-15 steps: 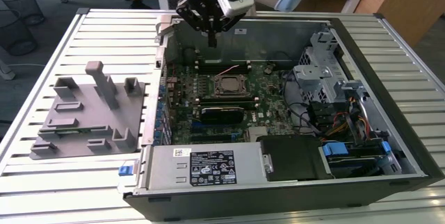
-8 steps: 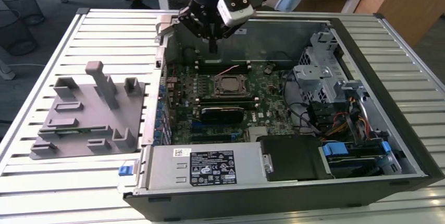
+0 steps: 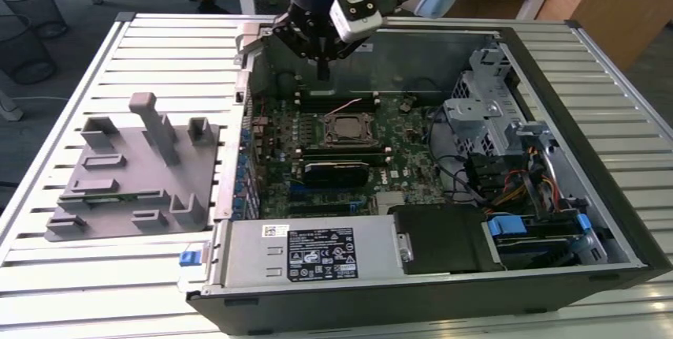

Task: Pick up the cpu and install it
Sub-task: 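Install the first cpu locking lever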

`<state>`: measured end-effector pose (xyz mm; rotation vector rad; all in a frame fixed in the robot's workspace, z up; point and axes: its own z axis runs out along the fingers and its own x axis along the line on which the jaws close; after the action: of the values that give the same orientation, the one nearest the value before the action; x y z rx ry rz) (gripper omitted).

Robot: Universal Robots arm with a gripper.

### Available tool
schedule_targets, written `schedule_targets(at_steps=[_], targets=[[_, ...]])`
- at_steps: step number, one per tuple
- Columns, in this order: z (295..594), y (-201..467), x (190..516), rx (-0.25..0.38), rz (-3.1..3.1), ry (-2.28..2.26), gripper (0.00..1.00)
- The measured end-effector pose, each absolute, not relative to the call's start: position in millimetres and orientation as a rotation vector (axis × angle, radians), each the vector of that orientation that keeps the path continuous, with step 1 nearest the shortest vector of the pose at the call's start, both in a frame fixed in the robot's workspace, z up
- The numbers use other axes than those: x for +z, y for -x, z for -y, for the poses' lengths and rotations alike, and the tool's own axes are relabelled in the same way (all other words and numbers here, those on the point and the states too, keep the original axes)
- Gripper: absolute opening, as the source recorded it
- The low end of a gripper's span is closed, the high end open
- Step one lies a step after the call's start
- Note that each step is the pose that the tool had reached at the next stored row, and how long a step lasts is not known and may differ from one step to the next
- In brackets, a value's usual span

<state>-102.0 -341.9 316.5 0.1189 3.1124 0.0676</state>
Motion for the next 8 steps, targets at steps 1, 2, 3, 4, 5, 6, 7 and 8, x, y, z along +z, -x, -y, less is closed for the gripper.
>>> schedule_targets(at_steps=[1,2,3,4,5,6,7,8], targets=[[342.0,102.0,316.5,0.067,-3.112,-0.119,0.11],[342.0,102.0,316.5,0.067,-3.112,-0.119,0.11],[342.0,102.0,316.5,0.067,-3.112,-0.119,0.11],[342.0,102.0,316.5,0.067,-3.112,-0.119,0.11],[342.0,102.1,316.5,0.067,-3.112,-0.119,0.11],[342.0,102.1,316.4,0.067,-3.113,-0.119,0.11],[342.0,102.1,316.3,0.067,-3.113,-0.119,0.11],[341.9,102.0,316.1,0.068,-3.112,-0.119,0.11]])
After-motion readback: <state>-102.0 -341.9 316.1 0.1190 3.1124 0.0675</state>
